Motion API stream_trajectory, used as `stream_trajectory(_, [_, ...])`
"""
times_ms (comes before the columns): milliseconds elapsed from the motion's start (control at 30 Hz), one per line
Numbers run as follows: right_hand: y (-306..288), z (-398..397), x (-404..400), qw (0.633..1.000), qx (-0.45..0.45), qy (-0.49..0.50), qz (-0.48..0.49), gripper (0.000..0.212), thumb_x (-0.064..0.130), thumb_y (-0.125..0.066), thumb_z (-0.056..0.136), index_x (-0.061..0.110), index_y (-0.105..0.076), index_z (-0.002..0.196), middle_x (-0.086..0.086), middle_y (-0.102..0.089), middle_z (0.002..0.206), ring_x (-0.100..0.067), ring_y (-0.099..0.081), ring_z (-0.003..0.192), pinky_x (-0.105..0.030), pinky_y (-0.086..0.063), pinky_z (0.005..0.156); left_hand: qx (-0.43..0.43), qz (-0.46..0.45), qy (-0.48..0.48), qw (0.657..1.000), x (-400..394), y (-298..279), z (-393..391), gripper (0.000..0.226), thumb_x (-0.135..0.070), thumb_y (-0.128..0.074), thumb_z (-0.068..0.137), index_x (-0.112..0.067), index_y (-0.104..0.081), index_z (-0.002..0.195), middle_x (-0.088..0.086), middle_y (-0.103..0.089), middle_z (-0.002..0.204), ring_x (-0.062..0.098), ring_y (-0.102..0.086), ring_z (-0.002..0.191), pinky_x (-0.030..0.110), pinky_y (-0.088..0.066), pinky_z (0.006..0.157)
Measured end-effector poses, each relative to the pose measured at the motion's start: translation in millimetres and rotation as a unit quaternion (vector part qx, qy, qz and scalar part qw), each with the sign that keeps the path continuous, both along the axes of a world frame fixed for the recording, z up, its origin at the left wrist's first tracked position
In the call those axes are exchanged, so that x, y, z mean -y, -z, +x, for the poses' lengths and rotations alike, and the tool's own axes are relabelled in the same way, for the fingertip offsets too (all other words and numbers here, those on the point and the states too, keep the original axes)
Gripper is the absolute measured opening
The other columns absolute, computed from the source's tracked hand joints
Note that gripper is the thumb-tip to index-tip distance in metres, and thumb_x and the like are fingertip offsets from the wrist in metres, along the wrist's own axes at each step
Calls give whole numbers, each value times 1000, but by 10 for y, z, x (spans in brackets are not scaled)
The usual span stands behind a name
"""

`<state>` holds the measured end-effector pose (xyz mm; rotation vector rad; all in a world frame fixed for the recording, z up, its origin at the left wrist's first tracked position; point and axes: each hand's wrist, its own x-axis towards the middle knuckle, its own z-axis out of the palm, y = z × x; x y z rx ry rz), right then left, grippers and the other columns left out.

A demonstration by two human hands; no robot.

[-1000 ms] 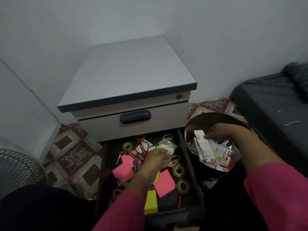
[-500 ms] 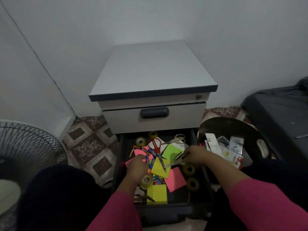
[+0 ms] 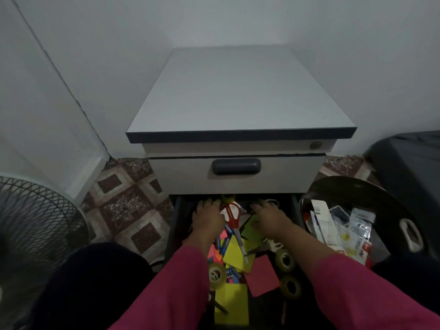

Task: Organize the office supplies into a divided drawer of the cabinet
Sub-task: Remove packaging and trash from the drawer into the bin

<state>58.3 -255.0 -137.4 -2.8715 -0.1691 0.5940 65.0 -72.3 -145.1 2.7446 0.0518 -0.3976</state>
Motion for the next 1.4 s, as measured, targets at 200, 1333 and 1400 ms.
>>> stream_trajectory(200, [154, 482, -121, 998, 52, 41, 8, 52, 44, -45, 96, 23, -38, 143, -10, -36, 149, -32, -31, 136, -47, -22, 113, 9, 5, 5, 1000, 71, 199, 461, 42, -37, -45, 96, -16, -49, 132, 13, -49, 138, 33, -41, 128, 45, -28, 111])
stream_trajectory(1333, [4, -270, 343, 998, -25, -41, 48, 55, 9, -46, 91, 22, -39, 145, -7, -46, 143, -24, -42, 133, -33, -38, 106, -83, 30, 203, 975, -367, -276, -380, 42, -25, -47, 98, -26, -48, 140, 12, -44, 144, 30, -43, 129, 36, -40, 103])
stream_trajectory(1400, [-50, -401, 346, 996, -12, 7, 86, 49, 7, -45, 93, 18, -46, 141, -9, -54, 134, -23, -55, 119, -30, -44, 97, -115, 38, 199, 972, -442, -259, -497, 41, -23, -47, 97, -23, -49, 138, 11, -48, 140, 29, -50, 122, 36, -45, 97])
